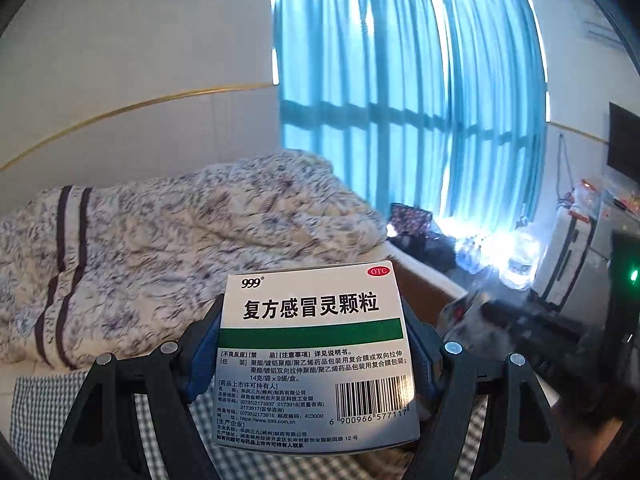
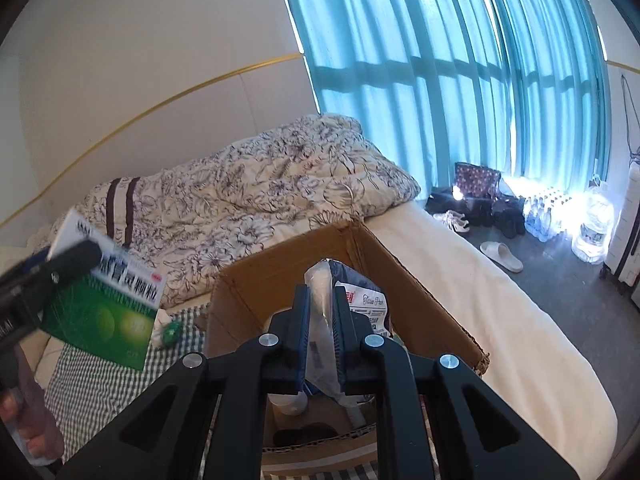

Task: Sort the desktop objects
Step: 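Carry the medicine box and tissue pack with both tools over the box, then open both tools to drop the medicine box and tissue pack into the box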

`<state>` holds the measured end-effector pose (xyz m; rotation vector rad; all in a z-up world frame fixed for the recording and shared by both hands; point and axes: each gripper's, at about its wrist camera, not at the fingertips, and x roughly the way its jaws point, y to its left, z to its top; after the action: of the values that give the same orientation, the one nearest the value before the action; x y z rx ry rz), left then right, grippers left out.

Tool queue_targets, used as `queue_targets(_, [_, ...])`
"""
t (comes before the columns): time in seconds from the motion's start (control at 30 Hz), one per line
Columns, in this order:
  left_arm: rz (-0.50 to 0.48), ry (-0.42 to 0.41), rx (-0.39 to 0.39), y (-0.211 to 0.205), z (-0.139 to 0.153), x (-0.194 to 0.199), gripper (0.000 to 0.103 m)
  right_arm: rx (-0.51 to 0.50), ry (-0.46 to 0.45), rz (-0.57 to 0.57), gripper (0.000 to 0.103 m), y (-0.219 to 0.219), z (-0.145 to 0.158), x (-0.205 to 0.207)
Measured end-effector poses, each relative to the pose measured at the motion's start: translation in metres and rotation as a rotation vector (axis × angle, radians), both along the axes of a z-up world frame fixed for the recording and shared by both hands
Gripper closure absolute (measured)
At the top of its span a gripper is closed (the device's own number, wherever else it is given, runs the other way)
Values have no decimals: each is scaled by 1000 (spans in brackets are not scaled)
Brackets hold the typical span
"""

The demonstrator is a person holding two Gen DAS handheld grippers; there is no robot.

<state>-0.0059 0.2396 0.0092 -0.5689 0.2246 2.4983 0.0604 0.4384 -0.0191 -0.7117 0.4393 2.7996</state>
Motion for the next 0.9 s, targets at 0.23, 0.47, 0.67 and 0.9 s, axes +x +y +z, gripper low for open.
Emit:
queue_targets(0.23, [-44,-2,-1,37,-5,-6,24,-29,-64,-11,92,12,-18,-11])
queue_targets(0.47, [-69,-24,-31,66,-20,-19,24,-57,-113,2,89,16,-30,-17])
queue_targets(0.67, [-60,-62,-73,88,-40,-33,24,-33,-67,-40,53,18,-23,-11])
queue_targets(0.9, [-47,-156,-81,100,-66,-52,24,2,-128,-89,35,24,-31,-24])
